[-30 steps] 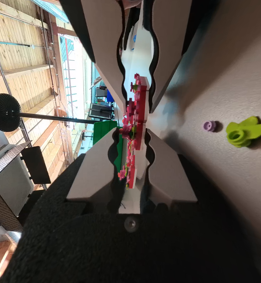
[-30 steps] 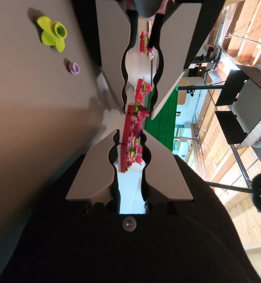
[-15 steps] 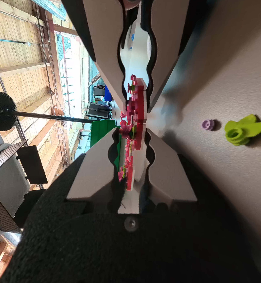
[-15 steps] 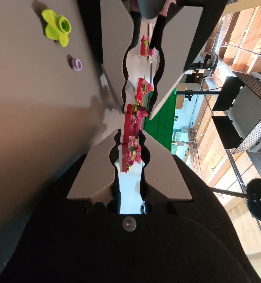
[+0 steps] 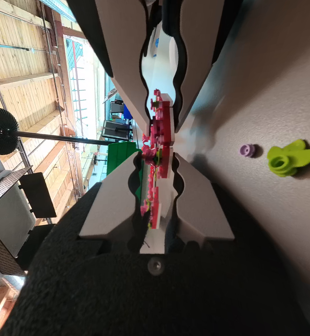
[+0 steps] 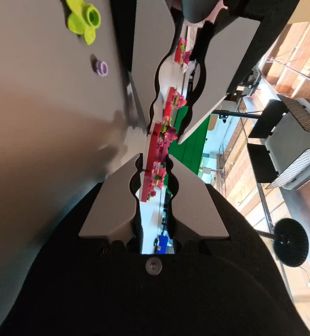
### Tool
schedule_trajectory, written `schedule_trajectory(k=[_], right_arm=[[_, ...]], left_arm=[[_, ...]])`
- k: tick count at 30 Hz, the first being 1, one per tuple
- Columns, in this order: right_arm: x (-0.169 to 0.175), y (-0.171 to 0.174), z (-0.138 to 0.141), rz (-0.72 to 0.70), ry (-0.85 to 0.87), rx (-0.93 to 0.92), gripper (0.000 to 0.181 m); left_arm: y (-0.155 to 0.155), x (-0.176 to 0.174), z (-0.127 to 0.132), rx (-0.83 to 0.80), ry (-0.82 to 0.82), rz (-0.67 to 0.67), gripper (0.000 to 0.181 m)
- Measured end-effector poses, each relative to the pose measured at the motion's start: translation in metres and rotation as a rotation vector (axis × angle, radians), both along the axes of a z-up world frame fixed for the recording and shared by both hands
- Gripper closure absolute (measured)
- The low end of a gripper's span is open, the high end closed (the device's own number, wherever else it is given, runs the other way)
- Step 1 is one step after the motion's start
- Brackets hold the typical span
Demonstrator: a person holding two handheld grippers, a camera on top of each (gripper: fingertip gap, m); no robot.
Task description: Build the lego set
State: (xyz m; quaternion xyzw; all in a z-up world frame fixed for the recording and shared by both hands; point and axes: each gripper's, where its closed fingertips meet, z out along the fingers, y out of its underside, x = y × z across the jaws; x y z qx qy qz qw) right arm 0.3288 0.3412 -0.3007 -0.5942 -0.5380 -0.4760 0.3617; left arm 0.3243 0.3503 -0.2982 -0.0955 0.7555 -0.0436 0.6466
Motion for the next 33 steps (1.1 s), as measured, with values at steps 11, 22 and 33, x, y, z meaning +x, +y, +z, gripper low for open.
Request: schedule_trajectory(k=[11, 22, 33], right_arm=[[-0.003, 0.000, 0.000, 0.030, 0.018, 0.031, 0.153], [-0.002, 0.002, 0.003, 0.025, -0.035, 0.058, 0.160], [-0.002, 0.004, -0.003, -0.029, 0.036, 0.008, 0.145]], left_arm=[[-0.001, 0.000, 0.001, 0.004, -0.004, -0.005, 0.150], [0.000, 0.000, 0.000, -0.014, 0.005, -0.002, 0.151], [-0.012, -0.018, 0.018, -0.215, 0.054, -0.143, 0.114]])
